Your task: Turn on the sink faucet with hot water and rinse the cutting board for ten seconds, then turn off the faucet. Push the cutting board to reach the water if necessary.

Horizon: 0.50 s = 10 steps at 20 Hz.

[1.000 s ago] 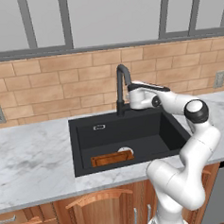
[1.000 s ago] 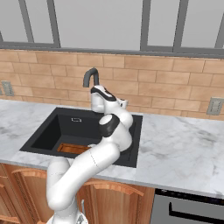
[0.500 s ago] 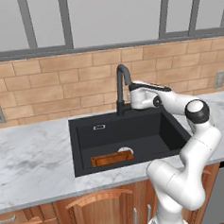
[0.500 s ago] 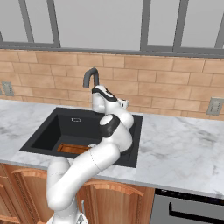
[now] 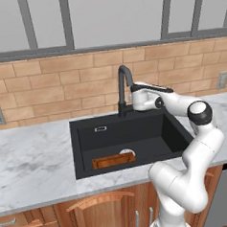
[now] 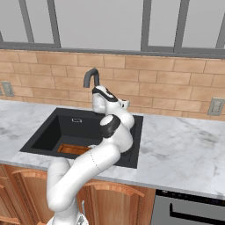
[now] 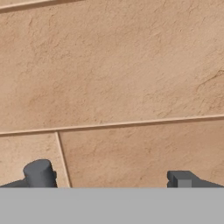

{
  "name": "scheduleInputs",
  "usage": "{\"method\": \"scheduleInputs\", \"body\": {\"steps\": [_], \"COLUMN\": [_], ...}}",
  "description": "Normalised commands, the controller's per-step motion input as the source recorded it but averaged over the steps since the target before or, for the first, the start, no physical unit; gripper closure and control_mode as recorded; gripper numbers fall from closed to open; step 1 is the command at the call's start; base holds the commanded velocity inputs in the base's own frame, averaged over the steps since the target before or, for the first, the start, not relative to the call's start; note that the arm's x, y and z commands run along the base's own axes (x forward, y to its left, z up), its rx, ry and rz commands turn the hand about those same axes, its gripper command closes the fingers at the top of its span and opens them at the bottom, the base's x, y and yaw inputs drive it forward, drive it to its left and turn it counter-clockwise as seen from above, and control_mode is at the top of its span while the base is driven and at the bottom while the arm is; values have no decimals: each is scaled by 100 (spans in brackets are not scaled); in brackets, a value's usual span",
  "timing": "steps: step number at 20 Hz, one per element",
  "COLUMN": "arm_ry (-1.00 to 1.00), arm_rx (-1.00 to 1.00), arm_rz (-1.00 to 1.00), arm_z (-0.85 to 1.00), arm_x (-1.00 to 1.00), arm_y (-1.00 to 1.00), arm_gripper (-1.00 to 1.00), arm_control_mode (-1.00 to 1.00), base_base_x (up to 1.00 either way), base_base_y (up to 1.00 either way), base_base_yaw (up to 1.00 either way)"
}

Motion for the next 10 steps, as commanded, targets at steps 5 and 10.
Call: {"method": "scheduleInputs", "body": {"steps": [5,10], "arm_ry": [0,0], "arm_rx": [0,0], "arm_rz": [0,0], "arm_z": [0,0], "arm_x": [-4,-15], "arm_y": [-16,-15], "arm_gripper": [-100,-100], "arm_control_mode": [-100,-100], "base_base_x": [0,0], "base_base_y": [0,0], "base_base_yaw": [0,0]}}
